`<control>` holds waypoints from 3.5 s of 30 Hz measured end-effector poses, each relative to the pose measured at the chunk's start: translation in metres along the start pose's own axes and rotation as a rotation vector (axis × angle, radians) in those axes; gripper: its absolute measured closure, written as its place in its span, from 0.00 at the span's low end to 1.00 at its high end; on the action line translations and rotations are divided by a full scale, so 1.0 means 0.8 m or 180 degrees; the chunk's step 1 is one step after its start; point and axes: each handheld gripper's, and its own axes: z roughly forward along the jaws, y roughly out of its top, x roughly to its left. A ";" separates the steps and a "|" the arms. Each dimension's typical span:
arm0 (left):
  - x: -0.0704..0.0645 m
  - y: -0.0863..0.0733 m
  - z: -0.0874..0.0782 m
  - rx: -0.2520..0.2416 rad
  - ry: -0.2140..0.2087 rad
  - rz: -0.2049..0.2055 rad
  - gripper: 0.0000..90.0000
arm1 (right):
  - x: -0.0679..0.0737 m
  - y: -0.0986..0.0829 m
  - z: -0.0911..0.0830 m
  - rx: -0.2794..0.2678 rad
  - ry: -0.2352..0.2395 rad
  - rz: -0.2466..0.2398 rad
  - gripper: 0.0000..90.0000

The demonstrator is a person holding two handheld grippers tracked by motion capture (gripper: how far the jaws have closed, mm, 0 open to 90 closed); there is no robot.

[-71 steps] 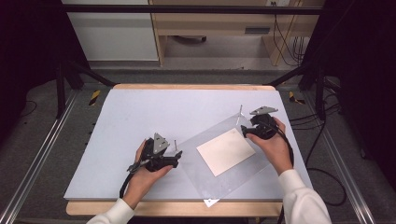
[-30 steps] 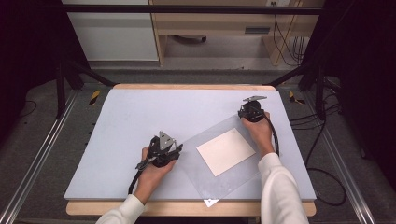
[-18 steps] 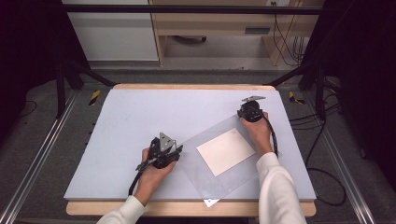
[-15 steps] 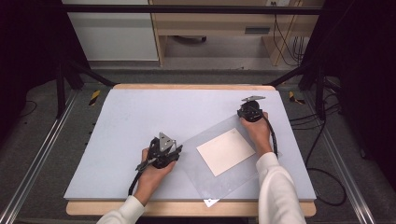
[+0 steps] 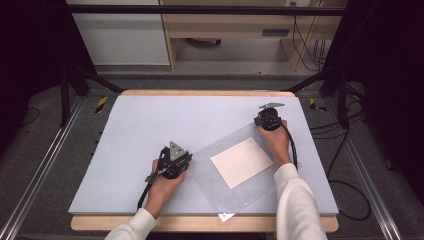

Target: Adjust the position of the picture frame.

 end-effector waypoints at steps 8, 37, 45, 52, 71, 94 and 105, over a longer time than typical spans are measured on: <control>0.001 0.001 0.000 0.0019 -0.0035 0.0020 0.93 | 0.000 0.000 0.001 -0.0006 0.0021 0.0035 0.94; 0.016 0.016 -0.007 0.0073 -0.0283 -0.0273 0.93 | 0.004 0.021 -0.018 0.0179 -0.0041 -0.0086 0.96; 0.034 0.033 -0.027 0.0102 -0.0261 -0.0250 0.91 | 0.020 0.044 -0.053 0.0261 -0.0068 -0.0173 0.96; 0.063 0.048 -0.055 0.0151 -0.0274 -0.0116 0.91 | 0.047 0.059 -0.089 0.0272 -0.0086 -0.0247 0.96; 0.122 0.072 -0.097 0.0448 -0.0520 0.0239 0.91 | 0.102 0.033 -0.142 0.0222 -0.0074 -0.0128 0.96; 0.175 0.076 -0.008 0.0696 -0.0566 0.0184 0.91 | 0.106 0.003 -0.094 0.0514 -0.0098 0.0020 0.95; 0.164 0.053 0.003 0.0709 -0.0398 0.0062 0.93 | 0.102 -0.011 -0.079 0.0538 -0.0021 -0.0029 0.95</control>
